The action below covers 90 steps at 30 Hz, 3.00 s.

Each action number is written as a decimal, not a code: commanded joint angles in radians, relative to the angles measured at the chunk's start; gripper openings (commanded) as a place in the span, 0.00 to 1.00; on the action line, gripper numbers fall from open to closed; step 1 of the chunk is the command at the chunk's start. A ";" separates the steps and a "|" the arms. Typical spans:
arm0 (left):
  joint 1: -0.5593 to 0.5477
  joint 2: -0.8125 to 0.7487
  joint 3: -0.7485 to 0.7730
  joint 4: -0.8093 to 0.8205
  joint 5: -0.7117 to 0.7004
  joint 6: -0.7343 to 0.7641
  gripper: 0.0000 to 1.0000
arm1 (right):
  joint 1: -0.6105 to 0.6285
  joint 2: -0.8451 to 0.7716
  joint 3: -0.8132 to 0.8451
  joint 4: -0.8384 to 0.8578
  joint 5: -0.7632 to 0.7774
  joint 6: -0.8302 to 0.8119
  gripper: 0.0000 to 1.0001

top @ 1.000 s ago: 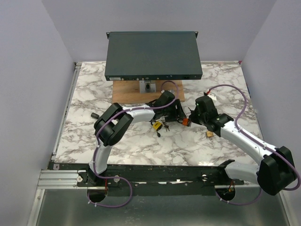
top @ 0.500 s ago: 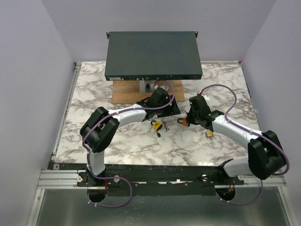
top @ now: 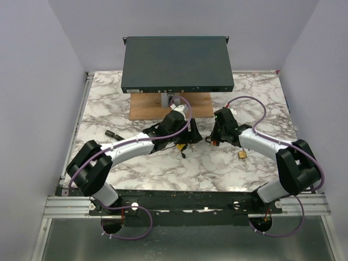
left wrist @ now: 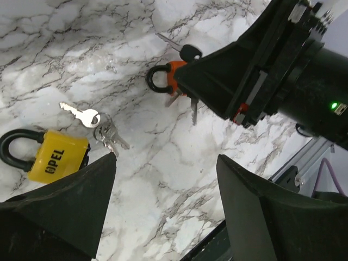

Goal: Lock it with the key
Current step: Place the key at the center of the board, then pick up the lock from the center of the board.

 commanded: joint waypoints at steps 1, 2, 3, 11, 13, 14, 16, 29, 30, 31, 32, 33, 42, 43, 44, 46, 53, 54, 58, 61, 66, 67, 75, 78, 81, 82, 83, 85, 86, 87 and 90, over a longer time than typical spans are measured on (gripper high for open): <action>-0.018 -0.065 -0.047 -0.005 -0.033 0.046 0.73 | -0.003 -0.010 0.020 0.009 0.031 0.017 0.29; -0.018 -0.075 -0.054 -0.006 -0.031 0.049 0.73 | -0.003 -0.018 0.022 0.004 0.031 0.016 0.38; -0.020 -0.088 -0.061 -0.005 -0.027 0.054 0.73 | -0.003 -0.025 0.026 -0.003 0.029 0.016 0.43; -0.020 -0.217 -0.060 -0.110 -0.015 0.113 0.73 | -0.005 -0.139 0.024 -0.134 0.188 0.084 0.53; -0.021 -0.247 -0.047 -0.147 -0.009 0.126 0.73 | -0.005 -0.185 0.001 -0.183 0.257 0.118 0.53; -0.021 -0.264 -0.043 -0.160 -0.003 0.131 0.73 | -0.007 -0.202 -0.012 -0.211 0.285 0.136 0.54; -0.020 -0.290 -0.036 -0.188 0.006 0.140 0.73 | -0.020 -0.229 -0.034 -0.277 0.326 0.181 0.54; -0.018 -0.388 -0.035 -0.256 0.068 0.136 0.73 | -0.127 -0.337 -0.148 -0.444 0.390 0.341 0.65; -0.017 -0.391 -0.033 -0.258 0.068 0.138 0.73 | -0.132 -0.335 -0.149 -0.445 0.393 0.348 0.68; -0.016 -0.394 -0.032 -0.261 0.071 0.140 0.73 | -0.137 -0.333 -0.157 -0.443 0.397 0.354 0.73; -0.015 -0.396 -0.029 -0.261 0.074 0.141 0.73 | -0.140 -0.333 -0.165 -0.434 0.403 0.358 0.78; -0.014 -0.398 -0.027 -0.262 0.078 0.141 0.73 | -0.149 -0.335 -0.177 -0.417 0.399 0.356 0.86; -0.011 -0.409 -0.022 -0.278 0.092 0.146 0.73 | -0.259 -0.391 -0.335 -0.087 0.197 0.250 1.00; -0.010 -0.411 -0.021 -0.279 0.092 0.147 0.73 | -0.259 -0.384 -0.334 -0.077 0.189 0.242 1.00; -0.009 -0.411 -0.022 -0.280 0.093 0.147 0.73 | -0.258 -0.378 -0.333 -0.071 0.177 0.236 1.00; -0.009 -0.411 -0.022 -0.279 0.093 0.146 0.73 | -0.259 -0.362 -0.334 -0.044 0.125 0.204 0.99; -0.005 -0.414 -0.018 -0.284 0.092 0.145 0.73 | -0.215 -0.309 -0.342 -0.022 0.055 0.228 0.93; -0.003 -0.414 -0.018 -0.283 0.091 0.146 0.73 | -0.188 -0.305 -0.335 -0.027 0.068 0.230 0.93; 0.001 -0.406 -0.010 -0.286 0.098 0.144 0.73 | -0.139 -0.243 -0.298 -0.091 0.139 0.270 0.87; 0.003 -0.406 -0.004 -0.296 0.101 0.147 0.73 | -0.139 -0.210 -0.287 -0.131 0.178 0.298 0.77; 0.007 -0.415 -0.001 -0.307 0.098 0.149 0.73 | -0.139 -0.173 -0.268 -0.189 0.233 0.372 0.72; 0.008 -0.416 -0.001 -0.307 0.099 0.149 0.73 | -0.139 -0.157 -0.259 -0.198 0.236 0.404 0.71; 0.015 -0.432 -0.001 -0.316 0.098 0.152 0.72 | -0.142 -0.022 -0.121 -0.300 0.299 0.573 0.72; 0.021 -0.447 -0.008 -0.319 0.096 0.152 0.72 | -0.146 0.020 -0.088 -0.289 0.307 0.539 0.74; 0.026 -0.456 -0.014 -0.326 0.093 0.155 0.72 | -0.144 0.062 -0.052 -0.284 0.270 0.463 0.68; 0.029 -0.460 -0.018 -0.327 0.094 0.154 0.72 | -0.140 0.067 -0.054 -0.284 0.263 0.455 0.68; 0.030 -0.463 -0.020 -0.325 0.096 0.153 0.72 | -0.131 0.065 -0.061 -0.281 0.261 0.452 0.67; 0.032 -0.464 -0.021 -0.323 0.098 0.151 0.72 | -0.101 0.050 -0.075 -0.292 0.275 0.470 0.66; 0.032 -0.464 -0.021 -0.323 0.099 0.149 0.72 | -0.091 0.045 -0.081 -0.304 0.282 0.488 0.66; 0.032 -0.463 -0.021 -0.323 0.100 0.148 0.72 | -0.086 0.041 -0.087 -0.314 0.284 0.501 0.66; 0.032 -0.465 -0.018 -0.322 0.102 0.144 0.72 | -0.086 0.040 -0.109 -0.325 0.288 0.521 0.66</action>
